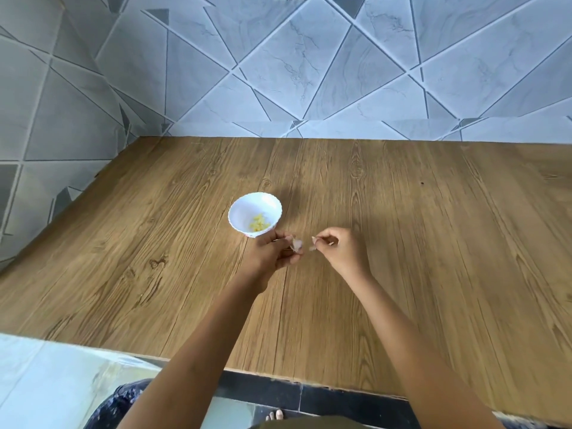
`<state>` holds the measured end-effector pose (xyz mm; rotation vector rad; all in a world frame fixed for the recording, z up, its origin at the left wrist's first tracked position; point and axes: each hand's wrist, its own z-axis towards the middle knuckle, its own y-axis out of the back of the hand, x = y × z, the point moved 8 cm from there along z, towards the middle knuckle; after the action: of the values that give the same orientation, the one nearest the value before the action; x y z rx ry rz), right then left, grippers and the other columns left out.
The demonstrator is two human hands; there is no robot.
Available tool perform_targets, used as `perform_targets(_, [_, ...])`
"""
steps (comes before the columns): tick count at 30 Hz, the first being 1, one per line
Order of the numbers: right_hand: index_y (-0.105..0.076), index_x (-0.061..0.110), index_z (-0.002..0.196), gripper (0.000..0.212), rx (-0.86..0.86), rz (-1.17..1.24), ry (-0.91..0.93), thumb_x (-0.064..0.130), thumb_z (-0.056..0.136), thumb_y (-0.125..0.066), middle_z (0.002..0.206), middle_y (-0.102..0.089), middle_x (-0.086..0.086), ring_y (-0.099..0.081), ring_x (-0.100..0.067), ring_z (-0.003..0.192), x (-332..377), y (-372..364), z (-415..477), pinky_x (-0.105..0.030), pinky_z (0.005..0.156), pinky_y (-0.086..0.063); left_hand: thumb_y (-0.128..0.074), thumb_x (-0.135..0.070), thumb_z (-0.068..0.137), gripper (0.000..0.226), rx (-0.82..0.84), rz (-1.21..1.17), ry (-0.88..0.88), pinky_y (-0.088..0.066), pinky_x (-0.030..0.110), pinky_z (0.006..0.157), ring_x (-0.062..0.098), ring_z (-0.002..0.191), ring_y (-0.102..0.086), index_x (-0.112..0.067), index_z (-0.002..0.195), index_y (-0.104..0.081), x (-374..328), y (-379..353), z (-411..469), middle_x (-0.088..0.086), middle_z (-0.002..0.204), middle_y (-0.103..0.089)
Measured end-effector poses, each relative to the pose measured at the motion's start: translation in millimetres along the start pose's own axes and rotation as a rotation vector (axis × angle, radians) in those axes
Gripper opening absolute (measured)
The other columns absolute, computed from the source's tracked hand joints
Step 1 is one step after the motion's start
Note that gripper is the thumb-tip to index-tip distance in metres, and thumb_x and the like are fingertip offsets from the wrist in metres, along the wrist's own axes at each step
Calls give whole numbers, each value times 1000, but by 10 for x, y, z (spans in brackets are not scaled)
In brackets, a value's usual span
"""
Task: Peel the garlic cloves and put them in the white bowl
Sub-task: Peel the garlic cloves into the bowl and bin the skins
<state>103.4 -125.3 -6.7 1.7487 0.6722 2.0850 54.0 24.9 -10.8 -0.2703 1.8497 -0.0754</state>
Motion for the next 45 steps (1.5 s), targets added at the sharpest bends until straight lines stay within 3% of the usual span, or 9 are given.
perform_targets(3, [-72, 16, 82, 9, -42, -131, -4, 22, 85, -67, 74, -69, 4, -62, -13, 66, -22, -33, 31, -32, 60, -51, -48, 0, 95, 13, -54, -65, 10, -57, 22, 66, 16, 71, -68, -7, 87, -54, 15, 117, -45, 12, 83, -65])
perform_targets(7, [-74, 17, 90, 10, -31, -296, 38, 24, 86, -67, 82, -71, 1, -65, -19, 73, -26, -101, 18, -33, 62, -51, -52, -3, 94, 10, -77, -45, 9, -55, 20, 63, 14, 72, -68, -8, 86, -56, 31, 214, -123, 9, 81, -64])
perform_targets(13, [-72, 11, 89, 9, -145, -255, 153, 18, 84, -68, 81, -69, -4, -64, -24, 71, 114, -34, -127, -27, 56, -41, -60, -5, 90, 3, -103, 61, 19, -53, 20, 61, 15, 72, -68, -7, 91, -61, 52, 315, -245, 3, 74, -63])
perform_targets(18, [-70, 16, 89, 17, -183, -232, 280, 26, 78, -62, 78, -68, 2, -64, -23, 65, 355, -185, -569, -32, 52, -51, -69, -2, 82, 10, -51, 294, -18, -48, 19, 60, 9, 57, -58, -2, 93, -67, 30, 469, -380, 5, 73, -66])
perform_targets(22, [-70, 7, 104, 30, -177, -403, 350, 17, 76, -71, 101, -70, -7, -67, -28, 93, 442, -421, -841, -37, 74, -55, -68, 2, 82, 11, 22, 510, -20, -49, 13, 62, 2, 58, -61, 1, 93, -69, 47, 594, -482, 5, 71, -65])
perform_targets(25, [-62, 3, 120, 43, -92, -530, 265, 18, 81, -71, 127, -59, -15, -56, -31, 119, 366, -604, -956, -47, 97, -46, -69, 3, 81, 10, 106, 605, 1, -55, 17, 66, 8, 63, -65, 3, 91, -69, 55, 649, -517, 12, 75, -68])
perform_targets(28, [-48, 3, 135, 51, 2, -581, 169, 29, 92, -57, 146, -40, -15, -36, -30, 137, 335, -744, -1083, -41, 112, -21, -72, -1, 79, 7, 174, 732, 6, -55, 18, 65, 11, 63, -65, -2, 86, -71, 76, 692, -533, 16, 78, -70])
perform_targets(34, [-39, 7, 142, 65, 28, -633, 96, 46, 94, -17, 151, -32, -12, -25, -26, 142, 291, -819, -1209, -37, 115, -10, -74, -7, 79, 5, 288, 970, 1, -54, 17, 62, 7, 62, -66, -4, 83, -72, 133, 677, -463, 10, 78, -72])
perform_targets(45, [-32, 11, 146, 70, 39, -608, 75, 49, 92, -9, 155, -25, -9, -15, -22, 145, 299, -819, -1226, -33, 115, 1, -79, -21, 74, 16, 254, 1368, -154, -44, 25, 75, 13, 82, -60, -10, 84, -72, 63, 446, -451, 1, 89, -69])
